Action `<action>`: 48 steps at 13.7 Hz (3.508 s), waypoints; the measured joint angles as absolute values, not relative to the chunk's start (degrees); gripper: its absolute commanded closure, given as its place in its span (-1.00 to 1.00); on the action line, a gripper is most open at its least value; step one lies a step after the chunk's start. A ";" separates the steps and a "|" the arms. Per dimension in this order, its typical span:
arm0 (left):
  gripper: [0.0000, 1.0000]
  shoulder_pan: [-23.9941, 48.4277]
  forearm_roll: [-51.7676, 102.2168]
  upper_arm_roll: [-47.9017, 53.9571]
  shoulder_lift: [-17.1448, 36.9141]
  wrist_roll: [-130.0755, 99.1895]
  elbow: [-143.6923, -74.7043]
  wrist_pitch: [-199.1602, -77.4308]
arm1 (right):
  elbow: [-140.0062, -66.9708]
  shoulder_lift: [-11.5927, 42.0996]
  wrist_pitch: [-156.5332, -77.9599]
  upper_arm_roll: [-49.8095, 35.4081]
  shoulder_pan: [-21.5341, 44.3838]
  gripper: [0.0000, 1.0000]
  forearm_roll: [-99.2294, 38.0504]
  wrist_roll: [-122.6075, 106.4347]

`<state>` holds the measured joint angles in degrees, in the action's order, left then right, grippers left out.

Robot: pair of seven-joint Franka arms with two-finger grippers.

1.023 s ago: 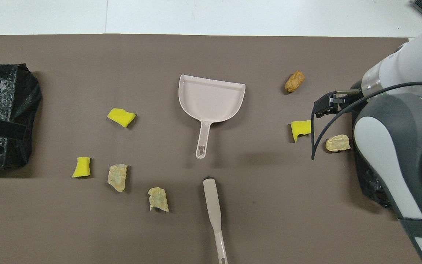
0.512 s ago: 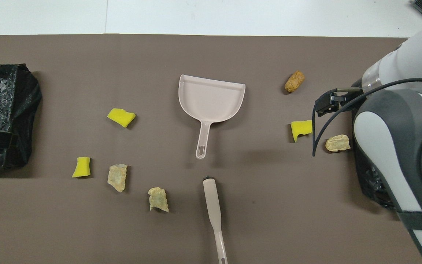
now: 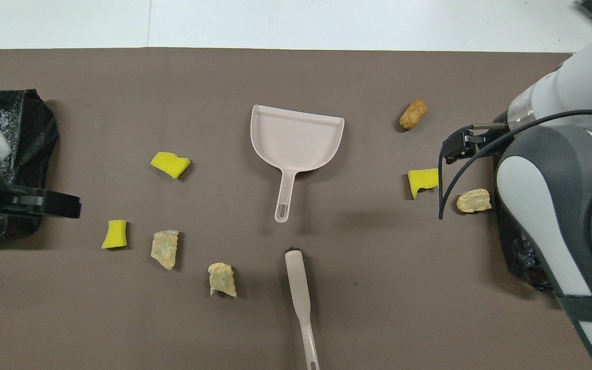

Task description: Sweep and dump trash in bin

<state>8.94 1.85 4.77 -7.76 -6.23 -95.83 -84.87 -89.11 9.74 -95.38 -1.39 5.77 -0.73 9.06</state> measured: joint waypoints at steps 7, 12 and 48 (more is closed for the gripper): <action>-1.00 34.45 10.52 7.58 -12.82 -32.89 -121.49 -106.11 | -91.12 9.18 -95.36 -1.40 5.77 -1.00 -0.74 9.00; -1.00 51.35 10.61 7.64 -6.16 -55.51 -131.05 -125.28 | -95.82 7.25 -98.65 -1.49 5.84 -1.00 -0.76 8.99; 1.00 25.13 -1.41 4.87 -7.44 -8.69 -138.79 -110.24 | -88.73 28.53 -115.94 -1.75 31.36 0.32 -10.40 38.57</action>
<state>25.13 -1.41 4.87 -7.44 -8.69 -138.79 -110.24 -88.73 28.53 -115.94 -1.75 31.36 -10.40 38.57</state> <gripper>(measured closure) 0.740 0.247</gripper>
